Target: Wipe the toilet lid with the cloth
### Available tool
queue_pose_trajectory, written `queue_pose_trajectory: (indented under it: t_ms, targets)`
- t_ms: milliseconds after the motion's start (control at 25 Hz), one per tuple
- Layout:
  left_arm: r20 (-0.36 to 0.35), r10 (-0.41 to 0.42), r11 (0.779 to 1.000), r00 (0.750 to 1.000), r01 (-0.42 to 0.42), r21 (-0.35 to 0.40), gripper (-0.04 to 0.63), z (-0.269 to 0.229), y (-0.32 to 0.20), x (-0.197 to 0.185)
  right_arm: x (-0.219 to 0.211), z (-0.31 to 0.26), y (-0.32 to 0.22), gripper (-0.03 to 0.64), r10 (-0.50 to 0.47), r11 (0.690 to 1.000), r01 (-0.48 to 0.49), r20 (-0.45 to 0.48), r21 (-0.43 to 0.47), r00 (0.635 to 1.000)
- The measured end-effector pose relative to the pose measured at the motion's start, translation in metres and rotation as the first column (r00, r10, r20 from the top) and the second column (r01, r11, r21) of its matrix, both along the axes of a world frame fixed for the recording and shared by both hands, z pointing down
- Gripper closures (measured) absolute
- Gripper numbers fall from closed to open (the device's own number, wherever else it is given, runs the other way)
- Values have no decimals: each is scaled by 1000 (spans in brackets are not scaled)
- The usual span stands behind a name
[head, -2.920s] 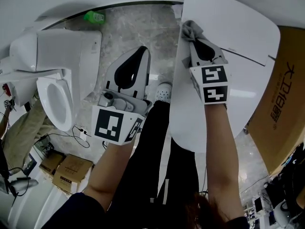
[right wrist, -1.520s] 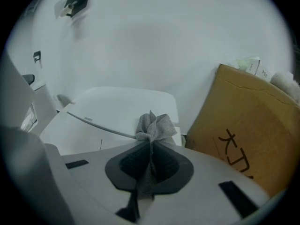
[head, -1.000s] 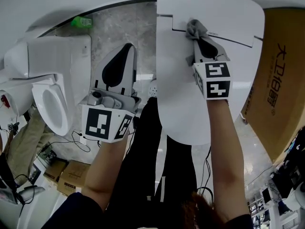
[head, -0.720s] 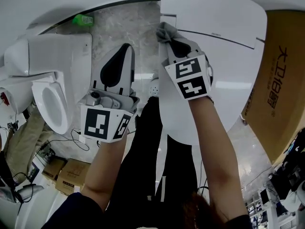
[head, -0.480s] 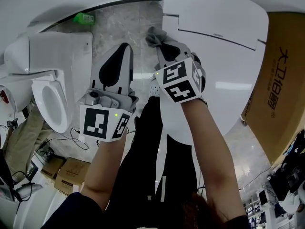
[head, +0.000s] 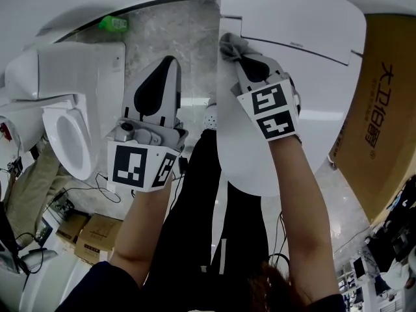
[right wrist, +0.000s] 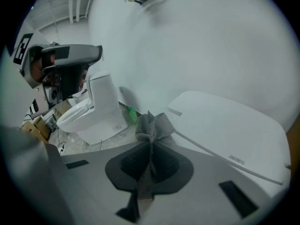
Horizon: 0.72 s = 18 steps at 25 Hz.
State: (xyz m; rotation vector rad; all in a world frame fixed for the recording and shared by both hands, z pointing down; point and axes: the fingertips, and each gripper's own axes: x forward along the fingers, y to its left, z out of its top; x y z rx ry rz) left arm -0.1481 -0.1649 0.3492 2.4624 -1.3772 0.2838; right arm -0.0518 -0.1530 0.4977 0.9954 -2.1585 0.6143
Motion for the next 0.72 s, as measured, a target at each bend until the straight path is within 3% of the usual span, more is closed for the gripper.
queue_pose_trajectory:
  t_ms: [400,720]
  targets:
    - [-10,20,1000,1000,-20,5,575,-2,5,17,130,7,15,583,305,952,-305,2,11,952]
    - [-18,32,999,999,-32,1,575,-1,14,29,263,7,39,582,528,849,-528,-65,13,847]
